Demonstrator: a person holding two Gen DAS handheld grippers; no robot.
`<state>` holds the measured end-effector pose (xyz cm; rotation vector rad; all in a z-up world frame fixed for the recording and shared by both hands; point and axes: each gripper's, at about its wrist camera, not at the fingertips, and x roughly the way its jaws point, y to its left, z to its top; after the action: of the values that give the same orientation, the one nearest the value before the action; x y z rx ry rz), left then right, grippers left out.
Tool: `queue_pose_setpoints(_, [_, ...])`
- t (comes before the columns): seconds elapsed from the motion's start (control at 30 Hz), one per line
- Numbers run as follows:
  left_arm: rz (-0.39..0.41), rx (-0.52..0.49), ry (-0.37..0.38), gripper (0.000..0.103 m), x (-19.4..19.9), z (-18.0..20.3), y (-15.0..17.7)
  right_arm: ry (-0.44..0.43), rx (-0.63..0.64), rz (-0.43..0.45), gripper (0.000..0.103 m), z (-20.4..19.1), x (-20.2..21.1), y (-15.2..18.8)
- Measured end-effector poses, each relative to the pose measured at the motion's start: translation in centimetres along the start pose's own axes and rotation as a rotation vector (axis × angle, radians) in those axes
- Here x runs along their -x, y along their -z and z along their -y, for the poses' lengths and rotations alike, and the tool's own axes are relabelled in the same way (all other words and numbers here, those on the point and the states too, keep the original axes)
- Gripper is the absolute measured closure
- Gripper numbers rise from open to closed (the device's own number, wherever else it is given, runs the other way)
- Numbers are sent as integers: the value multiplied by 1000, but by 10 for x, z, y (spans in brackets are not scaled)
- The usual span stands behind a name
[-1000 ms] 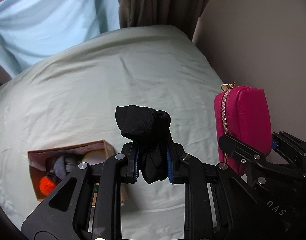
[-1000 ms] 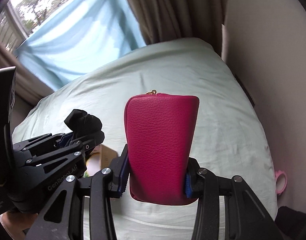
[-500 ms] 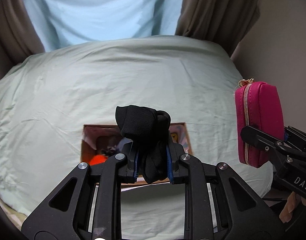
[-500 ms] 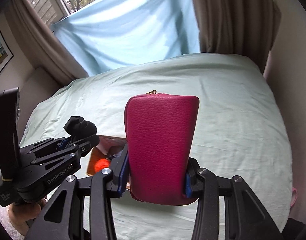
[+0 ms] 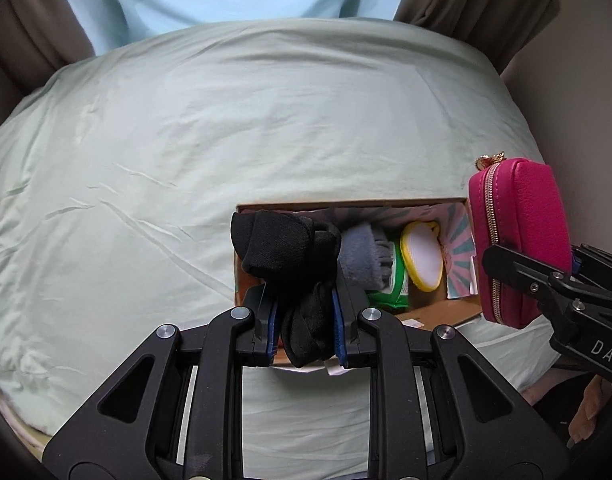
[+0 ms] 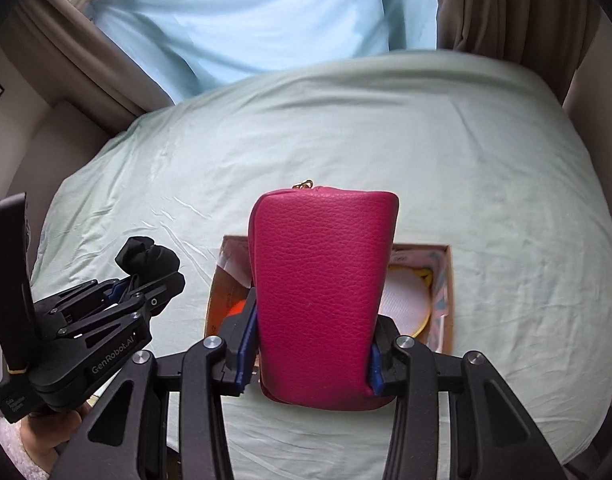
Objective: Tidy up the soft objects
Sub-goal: 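Carry the black scrunchie and pink pouch over the cardboard box with both tools, then open both tools to drop the scrunchie and pink pouch into the box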
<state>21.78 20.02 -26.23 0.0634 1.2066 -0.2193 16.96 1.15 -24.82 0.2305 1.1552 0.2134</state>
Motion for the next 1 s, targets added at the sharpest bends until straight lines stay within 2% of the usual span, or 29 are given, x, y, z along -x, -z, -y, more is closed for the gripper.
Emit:
queue_pose_setpoints(0.33, [-116, -24, 18, 85, -69, 8, -5, 46, -54, -181, 63, 17, -75, -6])
queue_pose_setpoints(0.57, [-218, -63, 21, 85, -121, 25, 6, 71, -85, -295, 63, 42, -124, -7])
queue_pose_setpoints(0.8, [-265, -53, 27, 85, -142, 28, 15, 47, -135, -343, 63, 56, -150, -7])
queue_pose_setpoints(0.83, [-257, -55, 25, 81, -142, 29, 14, 44, -148, -341, 62, 58, -151, -9])
queue_pose_setpoints(0.9, [-249, -58, 34, 48, -140, 30, 14, 35, -165, -345, 59, 60, -153, -11])
queue_pose_setpoints(0.93, [-244, -55, 33, 8, -138, 29, 15, 26, -177, -349, 57, 62, -154, -12])
queue_pose_setpoints(0.97, [-223, -54, 25, 0, -134, 28, 16, 20, -194, -349, 46, 64, -155, -13])
queue_pose_setpoints(1.0, [-198, -55, 18, 1, -129, 28, 17, 21, -214, -351, 23, 65, -155, -14])
